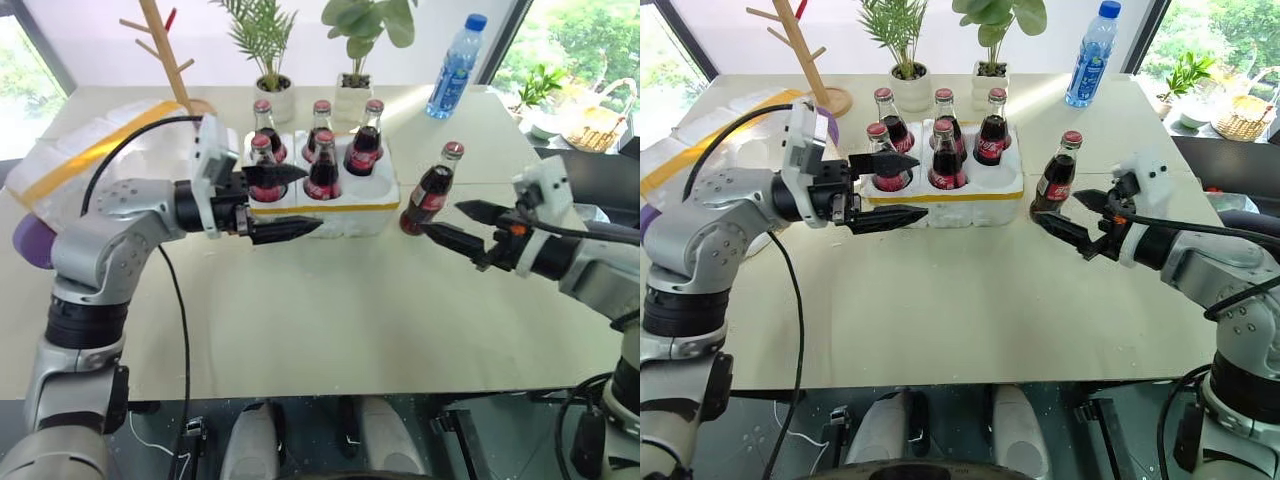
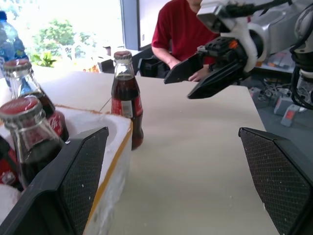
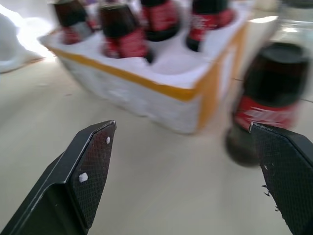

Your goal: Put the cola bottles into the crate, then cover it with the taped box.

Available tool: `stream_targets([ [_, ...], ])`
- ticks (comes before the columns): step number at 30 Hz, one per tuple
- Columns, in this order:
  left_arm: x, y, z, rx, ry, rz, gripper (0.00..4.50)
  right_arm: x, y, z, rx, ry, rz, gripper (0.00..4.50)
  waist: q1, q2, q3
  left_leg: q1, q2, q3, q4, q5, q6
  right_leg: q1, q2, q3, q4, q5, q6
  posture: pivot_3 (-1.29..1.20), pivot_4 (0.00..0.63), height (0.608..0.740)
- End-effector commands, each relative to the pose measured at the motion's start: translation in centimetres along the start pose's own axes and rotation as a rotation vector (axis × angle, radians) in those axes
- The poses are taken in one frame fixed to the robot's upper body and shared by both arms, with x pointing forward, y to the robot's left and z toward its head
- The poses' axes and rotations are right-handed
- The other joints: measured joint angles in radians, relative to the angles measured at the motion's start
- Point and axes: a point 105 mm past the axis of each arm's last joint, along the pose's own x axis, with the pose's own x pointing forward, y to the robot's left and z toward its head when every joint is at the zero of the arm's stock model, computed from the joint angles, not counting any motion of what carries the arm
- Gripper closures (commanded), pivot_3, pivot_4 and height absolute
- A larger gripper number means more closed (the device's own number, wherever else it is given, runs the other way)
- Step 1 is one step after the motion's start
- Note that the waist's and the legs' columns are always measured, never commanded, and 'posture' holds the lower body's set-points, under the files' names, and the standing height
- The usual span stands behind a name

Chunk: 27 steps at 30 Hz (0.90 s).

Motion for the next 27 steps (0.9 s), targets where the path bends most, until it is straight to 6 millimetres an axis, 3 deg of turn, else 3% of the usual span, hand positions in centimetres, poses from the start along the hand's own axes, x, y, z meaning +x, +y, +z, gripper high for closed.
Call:
stream_targets([
  [1, 0.4, -0.3, 0.8, 0.044, -0.011, -0.029, 0.0, 0.9, -1.4, 0.0, -0.041, -0.054, -0.109, 0.04, 0.001, 0.0, 0.0, 0.0, 0.0, 0.0, 0.0, 0.0, 0.0, 0.0, 0.0, 0.0, 0.0, 0.0, 0.0, 0.0, 0.15, 0.74],
  [9, 0.7, -0.6, 0.7, 0.059, 0.002, -0.041, 0.0, 4.4, -3.1, -1.6, 0.013, -0.091, -0.173, 0.04, 0.004, 0.0, 0.0, -0.001, 0.0, 0.0, 0.0, 0.0, 0.0, 0.0, -0.001, 0.0, 0.0, 0.0, 0.0, 0.0, 0.15, 0.74],
  [19, 0.6, -0.5, 0.4, 0.063, 0.011, -0.026, 0.0, 9.1, -3.7, -1.7, 0.045, -0.117, -0.173, 0.04, 0.002, 0.0, 0.0, -0.001, 0.0, 0.0, 0.0, 0.0, 0.0, 0.0, 0.0, 0.0, 0.0, 0.0, 0.0, 0.0, 0.15, 0.74],
  [22, 0.4, -0.4, 0.6, 0.07, 0.01, -0.012, 0.0, 9.3, -4.0, -1.0, 0.028, -0.139, -0.171, 0.83, 0.005, 0.0, 0.0, -0.001, 0.0, 0.0, 0.0, 0.0, 0.0, 0.0, 0.0, 0.0, 0.0, 0.0, 0.0, 0.0, 0.15, 0.74],
  [24, 0.1, -0.2, 0.7, 0.074, 0.01, 0.006, 0.0, 8.4, -4.2, 0.8, 0.005, -0.201, -0.161, 1.71, 0.006, 0.0, 0.0, -0.002, 0.0, 0.0, 0.0, 0.0, 0.0, -0.001, -0.001, 0.0, 0.0, 0.0, 0.0, 0.0, 0.15, 0.74],
  [27, -0.4, -0.1, 0.7, 0.073, 0.015, 0.029, 0.0, 6.9, -4.5, 4.1, -0.044, -0.301, -0.153, 1.71, 0.004, 0.002, 0.001, -0.004, 0.0, 0.001, 0.0, 0.0, 0.0, -0.003, -0.001, 0.0, 0.0, 0.0, 0.0, 0.0, 0.15, 0.74],
])
